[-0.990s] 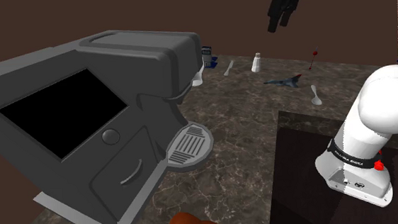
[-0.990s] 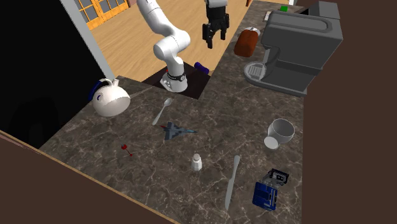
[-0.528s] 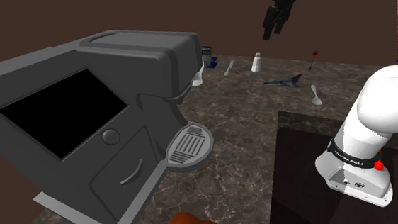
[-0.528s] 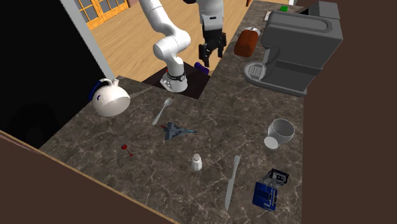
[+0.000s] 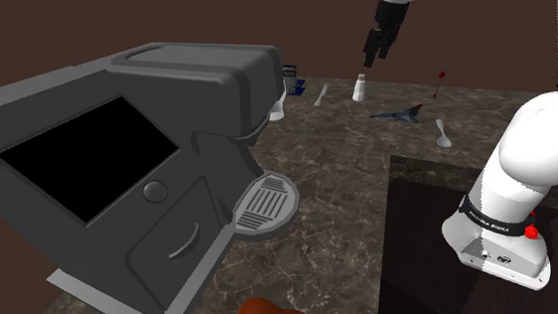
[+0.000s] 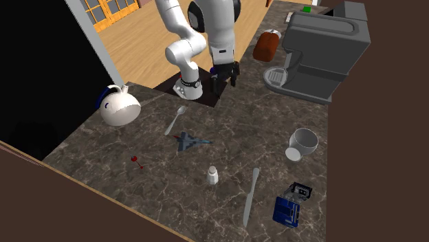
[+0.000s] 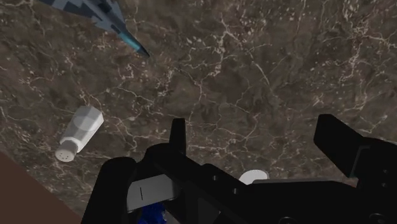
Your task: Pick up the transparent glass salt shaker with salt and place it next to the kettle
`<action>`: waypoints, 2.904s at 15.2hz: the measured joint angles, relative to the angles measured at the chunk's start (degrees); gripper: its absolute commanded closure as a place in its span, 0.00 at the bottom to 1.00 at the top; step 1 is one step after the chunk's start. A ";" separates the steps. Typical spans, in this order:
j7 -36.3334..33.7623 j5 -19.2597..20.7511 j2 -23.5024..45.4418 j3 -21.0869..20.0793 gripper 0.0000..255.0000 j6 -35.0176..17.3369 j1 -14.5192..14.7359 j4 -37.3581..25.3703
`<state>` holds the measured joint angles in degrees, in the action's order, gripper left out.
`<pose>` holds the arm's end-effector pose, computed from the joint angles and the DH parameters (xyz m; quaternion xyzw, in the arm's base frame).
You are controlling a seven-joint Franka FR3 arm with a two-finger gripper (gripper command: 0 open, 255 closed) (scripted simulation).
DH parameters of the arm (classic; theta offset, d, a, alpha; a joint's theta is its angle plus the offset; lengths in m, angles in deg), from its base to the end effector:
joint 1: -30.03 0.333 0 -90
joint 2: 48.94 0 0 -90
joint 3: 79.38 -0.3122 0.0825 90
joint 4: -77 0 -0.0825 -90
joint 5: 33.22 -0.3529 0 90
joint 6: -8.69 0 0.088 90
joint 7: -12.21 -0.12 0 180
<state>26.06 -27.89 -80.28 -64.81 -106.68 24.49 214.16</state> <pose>0.3514 -0.1467 0.5144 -0.9965 0.0249 -0.0800 0.0000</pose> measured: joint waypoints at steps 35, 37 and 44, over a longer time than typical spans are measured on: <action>34.82 -27.82 51.69 12.94 0.00 -23.21 -7.02 -25.96; 34.83 -27.83 51.71 12.93 0.00 -23.21 -7.04 -25.97; 34.84 -27.84 51.69 12.94 1.00 -23.23 -7.04 -25.96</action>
<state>60.90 -55.73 -28.59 -51.87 -129.92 17.45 188.20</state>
